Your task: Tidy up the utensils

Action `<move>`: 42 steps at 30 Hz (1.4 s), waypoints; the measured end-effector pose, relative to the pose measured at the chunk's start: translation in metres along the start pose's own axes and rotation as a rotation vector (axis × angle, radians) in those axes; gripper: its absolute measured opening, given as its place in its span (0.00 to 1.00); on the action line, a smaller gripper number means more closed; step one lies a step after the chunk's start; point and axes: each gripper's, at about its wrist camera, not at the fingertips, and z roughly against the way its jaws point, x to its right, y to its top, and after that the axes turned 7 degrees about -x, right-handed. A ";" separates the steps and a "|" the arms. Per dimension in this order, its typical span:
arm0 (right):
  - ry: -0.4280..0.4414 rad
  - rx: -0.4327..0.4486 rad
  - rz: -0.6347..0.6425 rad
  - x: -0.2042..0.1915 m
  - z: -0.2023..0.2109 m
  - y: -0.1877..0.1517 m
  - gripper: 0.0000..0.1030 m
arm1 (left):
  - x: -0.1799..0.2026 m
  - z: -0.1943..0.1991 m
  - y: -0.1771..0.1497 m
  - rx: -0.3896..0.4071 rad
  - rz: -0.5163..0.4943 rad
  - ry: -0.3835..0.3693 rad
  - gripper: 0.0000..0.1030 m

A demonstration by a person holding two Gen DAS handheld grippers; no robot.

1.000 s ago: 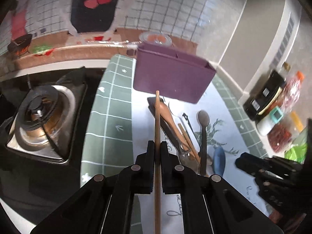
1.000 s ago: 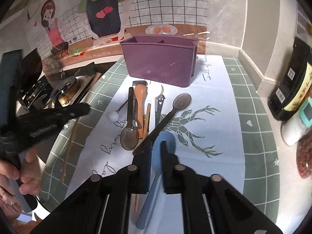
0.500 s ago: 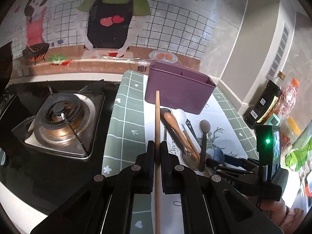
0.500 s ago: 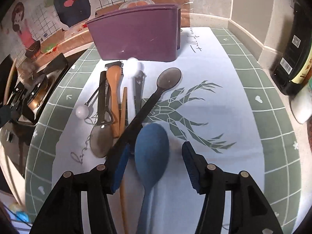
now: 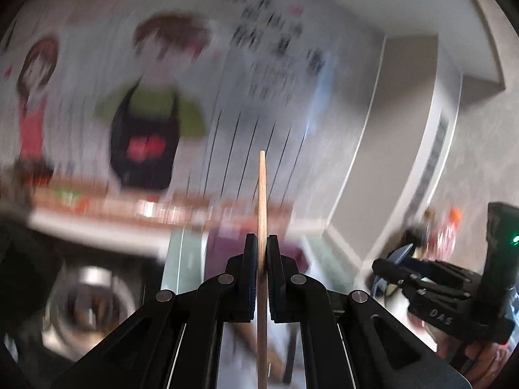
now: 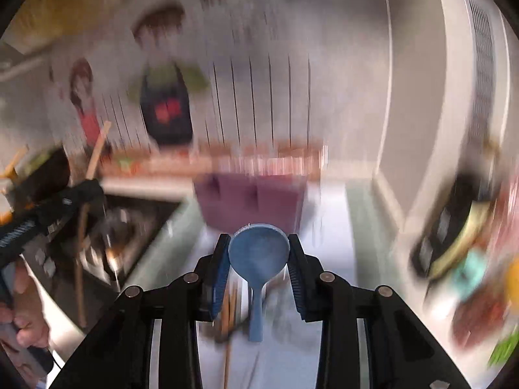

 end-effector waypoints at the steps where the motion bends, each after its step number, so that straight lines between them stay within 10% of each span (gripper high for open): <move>1: -0.003 0.042 0.010 0.000 0.006 0.018 0.30 | 0.003 -0.004 0.014 0.037 -0.012 0.000 0.05; 11: -0.041 0.169 0.054 0.023 -0.047 0.103 0.30 | -0.001 -0.112 0.069 0.187 0.019 0.016 0.05; 25: 0.079 -0.042 0.049 0.040 -0.168 0.078 0.32 | -0.033 -0.211 0.014 -0.085 0.045 0.100 0.09; 35: 0.042 -0.078 0.049 0.042 -0.144 0.041 0.98 | -0.047 -0.165 -0.031 -0.276 0.076 0.189 0.53; 42: -0.085 -0.156 0.089 0.034 -0.120 -0.013 1.00 | -0.054 -0.112 -0.072 -0.342 0.087 0.204 0.62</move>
